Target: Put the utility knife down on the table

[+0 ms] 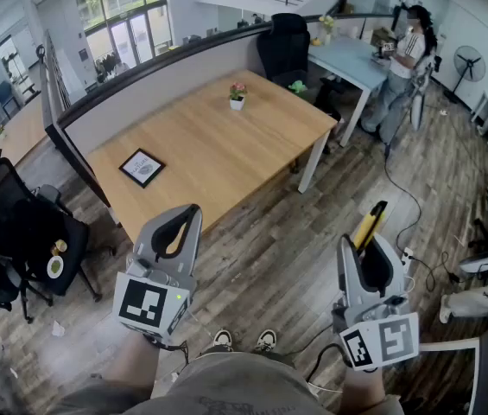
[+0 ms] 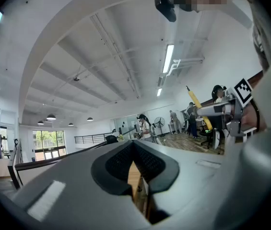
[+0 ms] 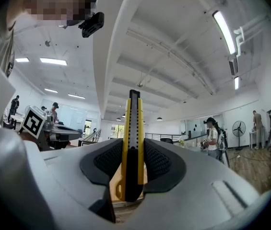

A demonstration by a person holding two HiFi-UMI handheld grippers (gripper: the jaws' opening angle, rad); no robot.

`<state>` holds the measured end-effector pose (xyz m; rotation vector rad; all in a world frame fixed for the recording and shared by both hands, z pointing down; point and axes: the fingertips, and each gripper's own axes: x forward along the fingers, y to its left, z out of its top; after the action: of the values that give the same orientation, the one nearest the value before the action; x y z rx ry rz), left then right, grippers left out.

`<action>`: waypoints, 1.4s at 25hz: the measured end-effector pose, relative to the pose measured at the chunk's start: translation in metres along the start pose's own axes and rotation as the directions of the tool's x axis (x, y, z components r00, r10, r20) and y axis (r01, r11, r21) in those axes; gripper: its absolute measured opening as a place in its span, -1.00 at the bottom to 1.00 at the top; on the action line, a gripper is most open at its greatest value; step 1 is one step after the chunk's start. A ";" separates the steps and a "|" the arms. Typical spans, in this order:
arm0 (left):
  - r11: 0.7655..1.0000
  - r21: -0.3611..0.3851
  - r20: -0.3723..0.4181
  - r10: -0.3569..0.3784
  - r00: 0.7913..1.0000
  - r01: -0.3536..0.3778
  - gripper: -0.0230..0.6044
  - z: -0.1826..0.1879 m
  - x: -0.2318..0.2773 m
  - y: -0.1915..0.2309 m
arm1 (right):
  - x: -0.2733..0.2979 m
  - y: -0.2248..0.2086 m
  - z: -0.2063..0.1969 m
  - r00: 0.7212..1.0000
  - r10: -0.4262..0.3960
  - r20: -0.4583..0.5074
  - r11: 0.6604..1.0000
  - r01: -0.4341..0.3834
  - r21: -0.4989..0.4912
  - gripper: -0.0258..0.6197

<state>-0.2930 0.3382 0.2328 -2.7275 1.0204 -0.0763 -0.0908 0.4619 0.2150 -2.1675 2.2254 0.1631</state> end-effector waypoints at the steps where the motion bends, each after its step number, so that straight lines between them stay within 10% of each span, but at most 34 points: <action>1: 1.000 0.001 0.001 -0.003 1.000 0.003 -0.92 0.000 0.001 -0.005 | -0.003 -0.003 0.000 1.000 0.007 0.004 1.000 -0.007 0.015 -0.50; 35: 1.000 0.019 -0.024 -0.012 1.000 0.012 -0.92 -0.013 0.091 -0.100 | -0.013 -0.134 -0.053 0.998 -0.016 -0.053 0.998 0.019 0.055 -0.50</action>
<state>-0.1616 0.3489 0.2656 -2.7218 1.0043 -0.1211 0.0458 0.4667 0.2616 -2.1868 2.2098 0.0439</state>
